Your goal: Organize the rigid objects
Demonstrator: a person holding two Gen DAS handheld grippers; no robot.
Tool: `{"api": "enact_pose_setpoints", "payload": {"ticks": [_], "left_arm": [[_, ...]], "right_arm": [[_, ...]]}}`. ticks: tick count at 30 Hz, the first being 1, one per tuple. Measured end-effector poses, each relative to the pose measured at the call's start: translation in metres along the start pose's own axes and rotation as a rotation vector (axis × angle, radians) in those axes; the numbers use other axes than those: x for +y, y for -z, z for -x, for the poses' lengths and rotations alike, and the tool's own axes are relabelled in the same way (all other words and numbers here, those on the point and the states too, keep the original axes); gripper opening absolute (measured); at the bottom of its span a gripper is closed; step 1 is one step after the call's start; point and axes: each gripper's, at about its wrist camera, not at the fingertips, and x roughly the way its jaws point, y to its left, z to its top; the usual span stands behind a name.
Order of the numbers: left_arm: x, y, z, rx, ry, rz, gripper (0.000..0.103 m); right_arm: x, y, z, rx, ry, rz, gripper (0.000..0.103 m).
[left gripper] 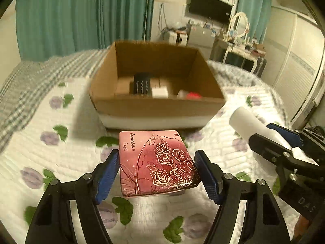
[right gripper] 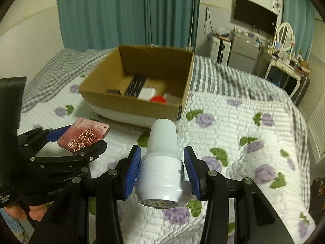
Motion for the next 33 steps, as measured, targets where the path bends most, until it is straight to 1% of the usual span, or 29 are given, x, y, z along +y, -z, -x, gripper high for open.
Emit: {"api": "enact_pose_setpoints", "payload": {"ticks": [1, 4, 5, 7, 8, 9, 11, 15, 17, 19, 20, 21, 22, 23, 26, 27, 29, 31, 32, 33], "left_arm": [[-0.006, -0.003, 0.004, -0.015, -0.003, -0.005, 0.075], [-0.007, -0.02, 0.024, -0.066, -0.003, -0.019, 0.073], [-0.006, -0.026, 0.03, -0.084, -0.002, -0.026, 0.071], [-0.01, -0.037, 0.037, -0.106, 0.008, -0.039, 0.033], [-0.01, -0.044, 0.039, -0.108, -0.001, -0.04, 0.019], [-0.011, -0.051, 0.04, -0.107, -0.002, -0.043, 0.015], [-0.011, -0.061, 0.036, -0.107, 0.024, -0.061, 0.0], [-0.007, -0.064, 0.026, -0.099, 0.028, -0.073, 0.001], [-0.002, -0.058, 0.017, -0.077, 0.049, -0.069, 0.001], [0.001, -0.047, 0.004, -0.038, 0.05, -0.063, 0.005], [0.002, -0.04, -0.004, -0.013, 0.05, -0.059, 0.013], [0.003, -0.032, -0.015, 0.022, 0.053, -0.055, 0.033], [0.004, -0.026, -0.023, 0.049, 0.05, -0.051, 0.046], [0.004, -0.019, -0.03, 0.07, 0.044, -0.042, 0.056], [0.002, -0.001, -0.061, 0.146, 0.052, -0.031, 0.056], [0.001, 0.004, -0.075, 0.179, 0.041, -0.035, 0.056], [0.001, 0.01, -0.093, 0.213, 0.022, -0.033, 0.056], [0.004, 0.015, -0.114, 0.265, 0.012, -0.007, 0.057], [0.004, 0.016, -0.12, 0.271, -0.007, 0.001, 0.063], [0.003, 0.015, -0.123, 0.249, -0.03, 0.0, 0.074]], "right_arm": [[0.001, -0.003, 0.006, -0.014, 0.002, 0.006, 0.044], [0.005, -0.019, 0.026, -0.067, 0.01, 0.028, 0.044], [0.005, -0.023, 0.03, -0.078, 0.009, 0.033, 0.044], [0.004, -0.033, 0.038, -0.106, 0.009, 0.039, 0.044], [0.004, -0.039, 0.041, -0.121, 0.012, 0.043, 0.044], [0.004, -0.044, 0.043, -0.135, 0.013, 0.044, 0.044], [0.001, -0.053, 0.046, -0.152, 0.012, 0.042, 0.044], [-0.004, -0.059, 0.044, -0.169, 0.013, 0.036, 0.044], [-0.007, -0.057, 0.038, -0.161, 0.01, 0.026, 0.044], [-0.01, -0.051, 0.03, -0.146, 0.002, 0.015, 0.044], [-0.012, -0.048, 0.024, -0.135, -0.002, 0.006, 0.044], [-0.014, -0.044, 0.018, -0.121, -0.009, -0.003, 0.044], [-0.015, -0.041, 0.013, -0.112, -0.014, -0.008, 0.044], [-0.016, -0.037, 0.007, -0.098, -0.021, -0.015, 0.044], [-0.021, -0.026, -0.012, -0.058, -0.037, -0.032, 0.044], [-0.022, -0.022, -0.018, -0.047, -0.042, -0.038, 0.044], [-0.026, -0.017, -0.028, -0.03, -0.051, -0.051, 0.044], [-0.031, -0.013, -0.034, -0.019, -0.057, -0.061, 0.044], [-0.034, -0.011, -0.037, -0.014, -0.06, -0.07, 0.044], [-0.036, -0.01, -0.04, -0.009, -0.064, -0.078, 0.044]]}}
